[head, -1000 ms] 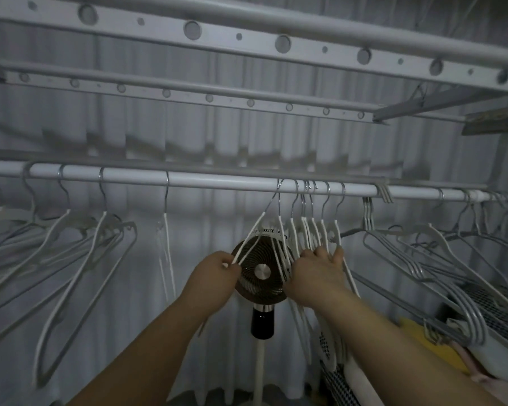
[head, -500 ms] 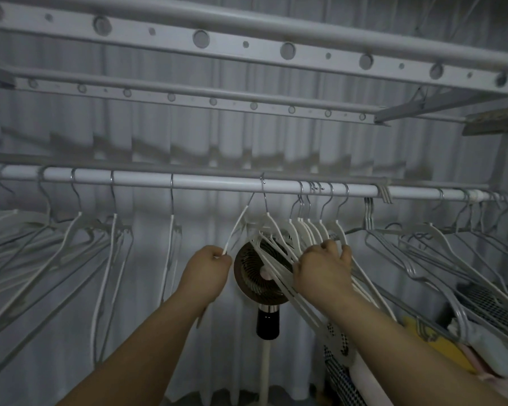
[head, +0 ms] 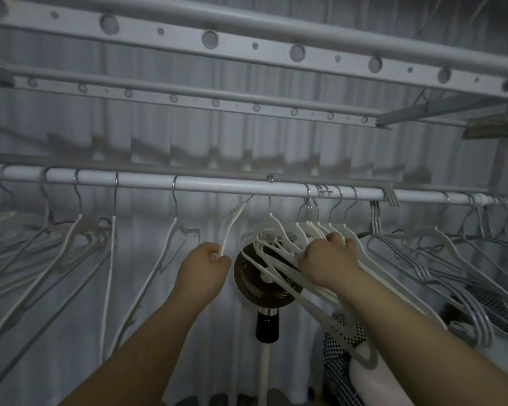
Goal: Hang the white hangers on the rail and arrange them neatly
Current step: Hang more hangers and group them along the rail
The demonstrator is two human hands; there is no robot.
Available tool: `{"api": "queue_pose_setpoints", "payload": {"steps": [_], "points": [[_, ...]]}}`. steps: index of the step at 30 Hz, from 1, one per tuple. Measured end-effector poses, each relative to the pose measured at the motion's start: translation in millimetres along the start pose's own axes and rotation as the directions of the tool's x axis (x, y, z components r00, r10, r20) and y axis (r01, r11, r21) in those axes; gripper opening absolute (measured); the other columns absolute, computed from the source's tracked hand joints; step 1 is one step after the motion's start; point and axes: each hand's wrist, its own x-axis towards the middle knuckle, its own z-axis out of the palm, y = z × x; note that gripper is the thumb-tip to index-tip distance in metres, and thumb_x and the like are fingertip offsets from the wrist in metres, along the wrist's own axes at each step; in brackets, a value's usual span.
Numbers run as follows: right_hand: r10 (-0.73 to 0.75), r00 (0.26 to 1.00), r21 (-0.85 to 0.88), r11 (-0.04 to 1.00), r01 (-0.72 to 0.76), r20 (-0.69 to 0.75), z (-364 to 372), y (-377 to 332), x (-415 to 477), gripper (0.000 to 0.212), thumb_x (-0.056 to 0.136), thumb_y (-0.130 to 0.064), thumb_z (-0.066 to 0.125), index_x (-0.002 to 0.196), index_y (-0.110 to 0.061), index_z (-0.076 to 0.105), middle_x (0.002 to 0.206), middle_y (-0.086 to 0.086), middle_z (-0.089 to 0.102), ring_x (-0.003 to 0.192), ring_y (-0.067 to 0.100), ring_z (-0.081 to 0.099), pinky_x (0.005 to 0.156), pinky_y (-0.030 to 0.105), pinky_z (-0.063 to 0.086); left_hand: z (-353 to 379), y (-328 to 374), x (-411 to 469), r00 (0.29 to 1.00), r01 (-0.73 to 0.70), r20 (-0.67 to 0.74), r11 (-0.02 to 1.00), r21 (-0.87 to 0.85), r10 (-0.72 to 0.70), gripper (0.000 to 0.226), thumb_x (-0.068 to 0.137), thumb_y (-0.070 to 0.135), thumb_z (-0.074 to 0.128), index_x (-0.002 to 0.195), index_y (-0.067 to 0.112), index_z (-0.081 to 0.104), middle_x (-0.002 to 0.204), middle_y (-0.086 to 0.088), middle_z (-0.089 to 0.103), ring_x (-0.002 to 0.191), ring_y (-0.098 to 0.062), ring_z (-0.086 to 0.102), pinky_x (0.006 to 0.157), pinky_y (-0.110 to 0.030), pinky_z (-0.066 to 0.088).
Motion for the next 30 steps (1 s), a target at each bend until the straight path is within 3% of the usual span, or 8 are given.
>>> {"api": "queue_pose_setpoints", "payload": {"steps": [4, 7, 13, 17, 21, 25, 30], "points": [[0.001, 0.998, 0.012, 1.0, -0.002, 0.058, -11, 1, 10, 0.032, 0.092, -0.022, 0.04, 0.118, -0.01, 0.055, 0.142, 0.012, 0.041, 0.14, 0.029, 0.016, 0.113, 0.045, 0.012, -4, -1, 4, 0.996, -0.057, -0.071, 0.998, 0.029, 0.059, 0.011, 0.086, 0.007, 0.052, 0.088, 0.018, 0.05, 0.065, 0.008, 0.046, 0.056, -0.007, 0.043, 0.05, -0.02, 0.032], [0.012, 0.995, 0.013, 1.0, -0.013, 0.097, -11, 0, 17, 0.029, 0.089, -0.018, 0.044, 0.113, -0.012, 0.058, 0.138, 0.012, 0.044, 0.138, 0.03, 0.018, 0.112, 0.045, 0.014, -6, -4, 8, 0.989, -0.1, -0.107, 0.994, 0.037, 0.103, 0.014, 0.086, 0.007, 0.053, 0.09, 0.021, 0.049, 0.065, 0.01, 0.045, 0.058, -0.006, 0.043, 0.053, -0.021, 0.032], [0.049, 0.999, 0.071, 0.996, -0.049, 0.007, -3, 0, 18, 0.034, 0.092, -0.025, 0.038, 0.112, -0.013, 0.063, 0.133, 0.009, 0.049, 0.136, 0.026, 0.022, 0.111, 0.041, 0.015, -7, -16, 13, 0.996, -0.007, -0.094, 0.995, -0.098, -0.002, 0.023, 0.086, 0.005, 0.051, 0.108, 0.003, 0.058, 0.058, 0.002, 0.04, 0.05, -0.012, 0.038, 0.049, -0.025, 0.03], [0.065, 0.995, 0.078, 0.995, -0.059, -0.07, -1, 1, 12, 0.038, 0.095, -0.03, 0.036, 0.118, -0.01, 0.058, 0.139, 0.01, 0.045, 0.139, 0.025, 0.019, 0.113, 0.039, 0.014, -8, -20, 5, 0.998, 0.01, -0.053, 0.989, -0.148, -0.018, 0.019, 0.087, 0.005, 0.051, 0.105, 0.007, 0.058, 0.058, 0.001, 0.04, 0.051, -0.012, 0.038, 0.049, -0.024, 0.032], [0.063, 0.994, 0.057, 0.997, -0.058, -0.087, 7, -2, 3, 0.037, 0.094, -0.026, 0.035, 0.12, -0.008, 0.055, 0.138, 0.007, 0.045, 0.139, 0.025, 0.018, 0.115, 0.041, 0.011, -12, -24, -3, 0.999, 0.005, -0.041, 0.982, -0.187, -0.013, 0.017, 0.087, 0.002, 0.05, 0.077, 0.015, 0.056, 0.06, -0.001, 0.043, 0.052, -0.013, 0.037, 0.048, -0.025, 0.03], [0.05, 0.994, 0.031, 0.998, -0.047, -0.094, 13, -5, -7, 0.042, 0.094, -0.03, 0.034, 0.125, -0.006, 0.051, 0.14, 0.006, 0.043, 0.14, 0.026, 0.016, 0.116, 0.045, 0.006, -15, -26, -12, 0.999, 0.026, -0.022, 0.978, -0.207, -0.031, 0.009, 0.088, 0.003, 0.051, 0.09, 0.012, 0.054, 0.062, 0.0, 0.045, 0.053, -0.01, 0.039, 0.049, -0.022, 0.031], [0.044, 0.994, 0.023, 0.999, -0.041, -0.1, 16, -7, -19, 0.038, 0.094, -0.027, 0.034, 0.119, -0.007, 0.056, 0.138, 0.007, 0.045, 0.139, 0.027, 0.018, 0.114, 0.044, 0.01, -19, -29, -17, 0.999, 0.034, 0.0, 0.979, -0.199, -0.035, 0.012, 0.088, 0.005, 0.05, 0.083, 0.011, 0.059, 0.058, -0.002, 0.043, 0.049, -0.013, 0.035, 0.047, -0.024, 0.028]]}}
